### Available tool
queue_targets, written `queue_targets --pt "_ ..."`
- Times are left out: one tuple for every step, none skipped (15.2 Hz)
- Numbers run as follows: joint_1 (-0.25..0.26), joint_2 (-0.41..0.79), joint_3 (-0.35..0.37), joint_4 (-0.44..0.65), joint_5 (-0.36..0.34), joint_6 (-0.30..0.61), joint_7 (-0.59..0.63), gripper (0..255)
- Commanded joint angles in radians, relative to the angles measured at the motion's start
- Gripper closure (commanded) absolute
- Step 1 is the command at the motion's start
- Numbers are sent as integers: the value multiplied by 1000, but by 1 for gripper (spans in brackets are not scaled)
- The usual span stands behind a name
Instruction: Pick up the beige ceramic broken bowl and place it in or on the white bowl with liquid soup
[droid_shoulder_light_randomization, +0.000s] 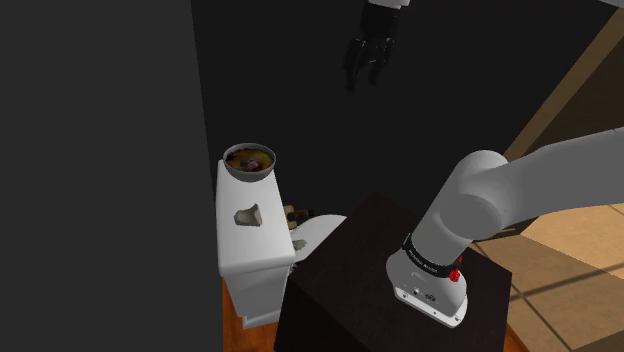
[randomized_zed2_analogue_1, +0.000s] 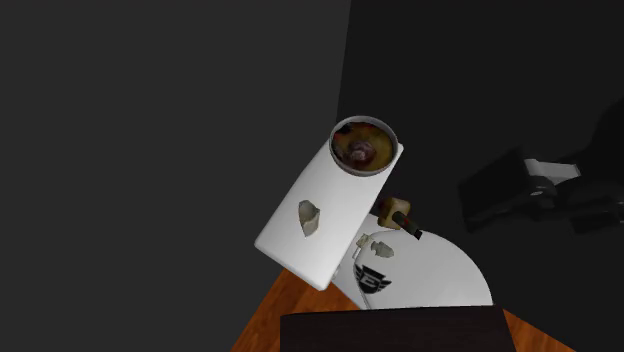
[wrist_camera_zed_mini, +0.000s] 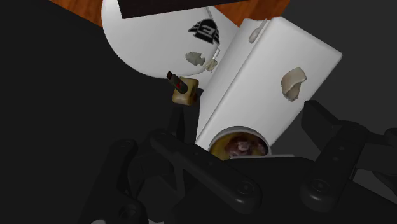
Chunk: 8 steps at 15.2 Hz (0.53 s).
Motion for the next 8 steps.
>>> queue_targets --pt "0 0 0 0 0 0 0 0" --pt "2 8 6 -25 7 33 12 0" --pt "4 18 11 -49 14 66 24 0" --pt "6 29 17 -71 22 99 35 0" --pt "9 42 23 -93 29 133 46 0" --pt "11 56 29 -113 36 168 57 0" --pt "14 72 34 -131 43 202 68 0" --pt "17 89 41 -149 50 238 79 0"
